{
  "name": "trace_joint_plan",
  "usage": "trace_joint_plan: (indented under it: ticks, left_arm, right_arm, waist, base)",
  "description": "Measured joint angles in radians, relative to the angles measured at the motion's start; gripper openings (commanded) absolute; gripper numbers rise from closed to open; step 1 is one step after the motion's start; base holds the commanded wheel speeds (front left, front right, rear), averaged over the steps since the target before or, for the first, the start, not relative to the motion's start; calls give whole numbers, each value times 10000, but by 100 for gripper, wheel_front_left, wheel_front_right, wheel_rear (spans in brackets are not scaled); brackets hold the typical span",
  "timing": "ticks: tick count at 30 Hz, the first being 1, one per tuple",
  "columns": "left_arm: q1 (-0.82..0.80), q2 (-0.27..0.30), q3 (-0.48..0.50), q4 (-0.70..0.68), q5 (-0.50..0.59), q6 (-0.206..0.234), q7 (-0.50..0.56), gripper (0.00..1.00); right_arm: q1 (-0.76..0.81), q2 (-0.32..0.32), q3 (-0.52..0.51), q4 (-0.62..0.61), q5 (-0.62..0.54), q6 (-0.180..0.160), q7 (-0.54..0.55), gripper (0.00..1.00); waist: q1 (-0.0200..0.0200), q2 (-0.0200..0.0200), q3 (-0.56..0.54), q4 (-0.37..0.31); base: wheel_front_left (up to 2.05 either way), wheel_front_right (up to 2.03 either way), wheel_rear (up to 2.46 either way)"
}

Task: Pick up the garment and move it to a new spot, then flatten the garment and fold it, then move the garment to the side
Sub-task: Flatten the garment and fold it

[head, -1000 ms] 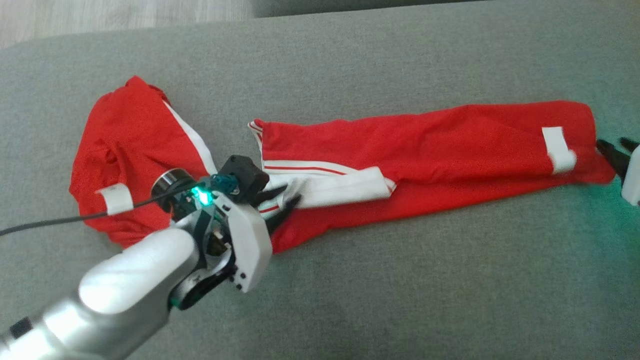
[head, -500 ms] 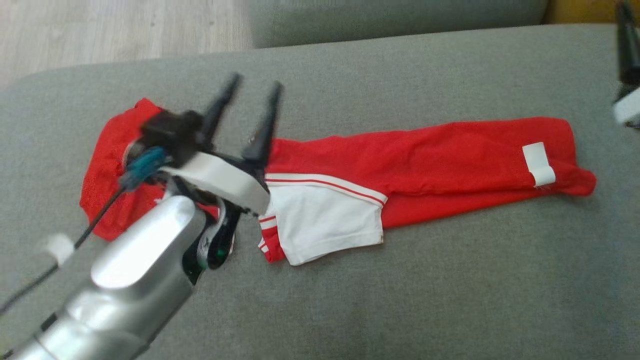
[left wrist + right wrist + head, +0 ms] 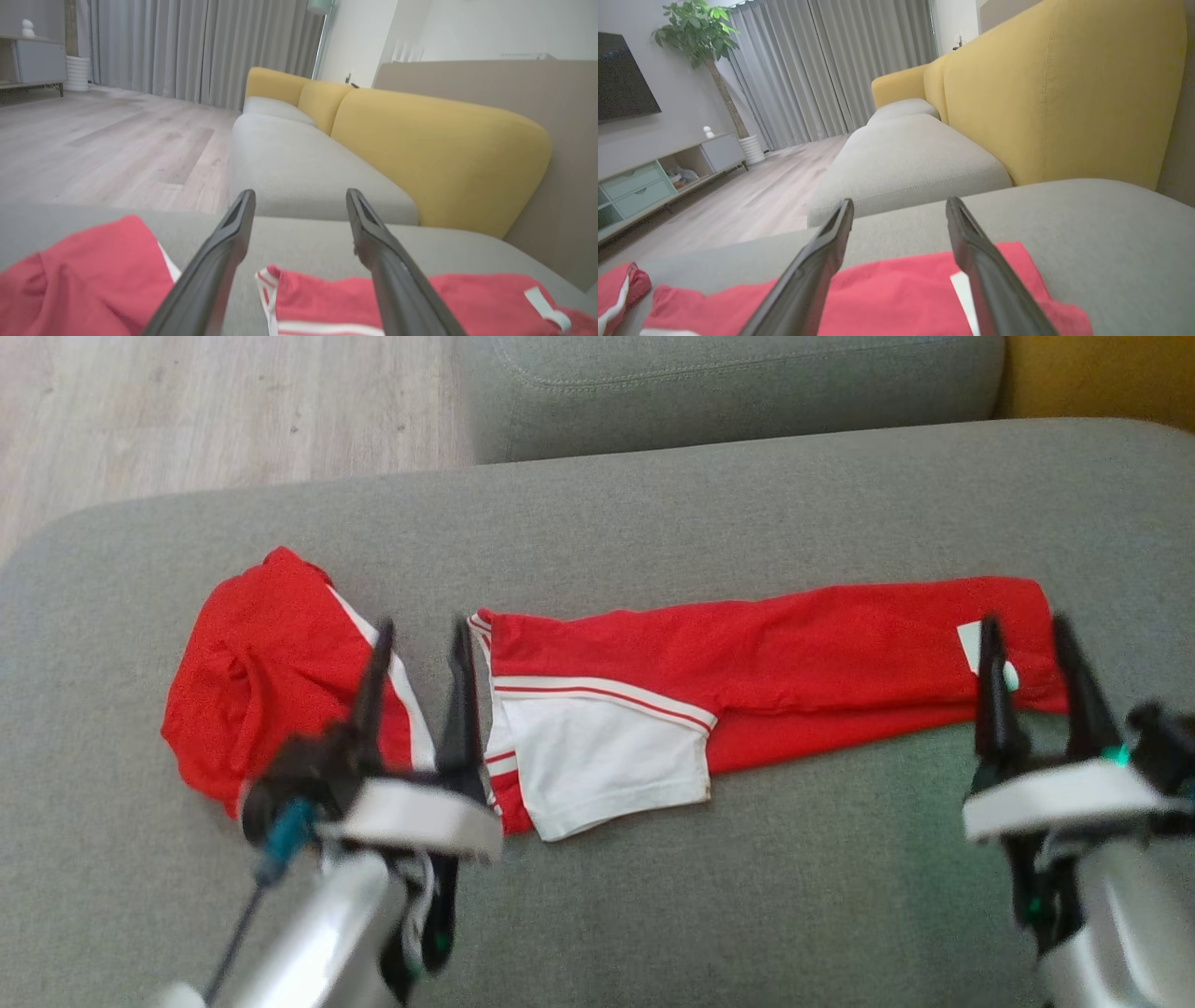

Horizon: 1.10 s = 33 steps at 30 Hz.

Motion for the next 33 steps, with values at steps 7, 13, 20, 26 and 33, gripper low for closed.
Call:
trace_joint_plan:
  ticks: [7,13,20,26,33]
  left_arm:
    - [1081,-560,598,416,993,-623,0,100]
    - [795,-792,986,600,1639,-1060,0,100]
    - [462,-1045,1089,911,1992,-1450,-2,100]
    - [151,-1210,1264,1172,2102,-1712,-2,100]
    - [-1,-1344,1406,1367,2355,-1891,-2,100]
  right_arm:
    - [836,677,-464,-863,-878,0,401,100]
    - [531,677,-1104,-1116,-1590,0,1012,100]
    - [-1475,485,-3087,328,-2888,0,2510,100]
    - [-2596,267,-4075,2127,-3948,0,4105,100]
    - [-3257,274,-4840,3388,-4765,0,5202,100]
  waist:
    - [0,0,234,-45]
    - [0,0,608,-56]
    - [2,0,1162,-20]
    - [3,0,1611,175]
    - [1,0,1937,400]
  base:
    - [0,0,0]
    - [0,0,0]
    - [0,0,0]
    - [0,0,0]
    - [0,0,0]
